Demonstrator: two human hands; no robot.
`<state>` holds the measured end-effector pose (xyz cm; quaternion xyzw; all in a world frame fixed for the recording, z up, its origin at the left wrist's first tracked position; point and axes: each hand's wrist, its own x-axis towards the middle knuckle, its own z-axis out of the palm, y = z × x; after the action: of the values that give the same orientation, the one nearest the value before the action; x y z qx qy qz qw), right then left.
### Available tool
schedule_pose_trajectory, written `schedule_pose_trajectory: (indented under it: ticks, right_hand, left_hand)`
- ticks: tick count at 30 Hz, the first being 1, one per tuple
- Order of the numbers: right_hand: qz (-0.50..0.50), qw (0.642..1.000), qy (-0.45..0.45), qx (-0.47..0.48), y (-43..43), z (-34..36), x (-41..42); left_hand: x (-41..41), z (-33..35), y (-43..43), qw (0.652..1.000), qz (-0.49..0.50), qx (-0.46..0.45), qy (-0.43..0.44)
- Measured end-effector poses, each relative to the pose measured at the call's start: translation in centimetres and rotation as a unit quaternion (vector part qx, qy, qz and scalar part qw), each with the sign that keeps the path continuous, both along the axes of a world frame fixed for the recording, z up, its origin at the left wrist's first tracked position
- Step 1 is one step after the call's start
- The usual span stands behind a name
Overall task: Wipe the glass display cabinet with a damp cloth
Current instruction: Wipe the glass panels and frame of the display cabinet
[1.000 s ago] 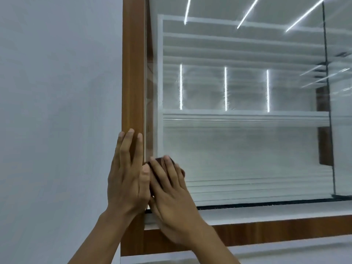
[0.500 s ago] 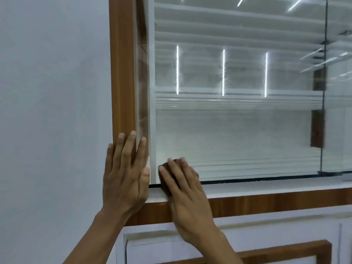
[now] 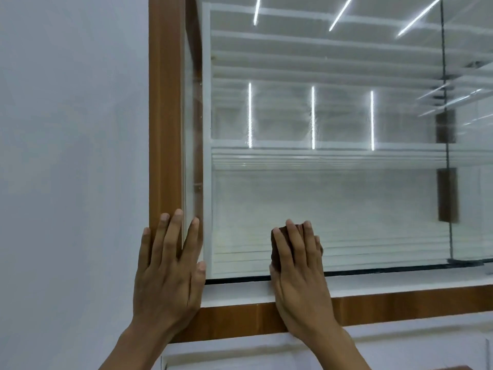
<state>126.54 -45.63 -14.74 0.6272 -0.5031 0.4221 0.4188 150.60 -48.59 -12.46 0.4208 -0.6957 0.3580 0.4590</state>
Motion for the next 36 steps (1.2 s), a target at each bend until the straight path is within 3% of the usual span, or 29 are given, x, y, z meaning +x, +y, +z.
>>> schedule_pose_trajectory:
  ticks: [3, 9, 19, 23, 27, 32, 36]
  right_hand:
    - [0.01, 0.998, -0.044, -0.034, -1.3, 7.3, -0.1]
    - [0.029, 0.996, -0.056, -0.061, -2.6, 25.5, 2.5]
    - [0.025, 0.997, 0.044, -0.053, -4.2, 46.6, 11.2]
    - [0.05, 0.998, 0.008, -0.045, -4.4, 50.7, 13.8]
    - [0.145, 0.981, -0.122, -0.032, -3.4, 52.5, 16.8]
    - [0.156, 0.948, -0.259, -0.095, -2.8, 52.8, 21.3]
    - [0.114, 0.964, -0.226, -0.087, -2.9, 52.0, 23.4]
  left_hand:
    - [0.0, 4.3, -0.2, 1.0, 0.01, -0.004, -0.009]
    - [0.4, 22.1, -0.5, 1.0, 0.001, -0.012, 0.022]
    - [5.8, 47.4, 0.3, 0.998, -0.031, 0.056, 0.023]
    - [8.9, 51.5, -0.1, 0.993, -0.058, 0.098, 0.018]
    - [12.1, 52.0, -0.7, 0.983, -0.12, 0.136, 0.005]
    - [14.4, 51.5, -1.9, 0.956, -0.223, 0.183, -0.056]
    - [15.4, 51.6, -3.6, 0.932, -0.291, 0.208, -0.056]
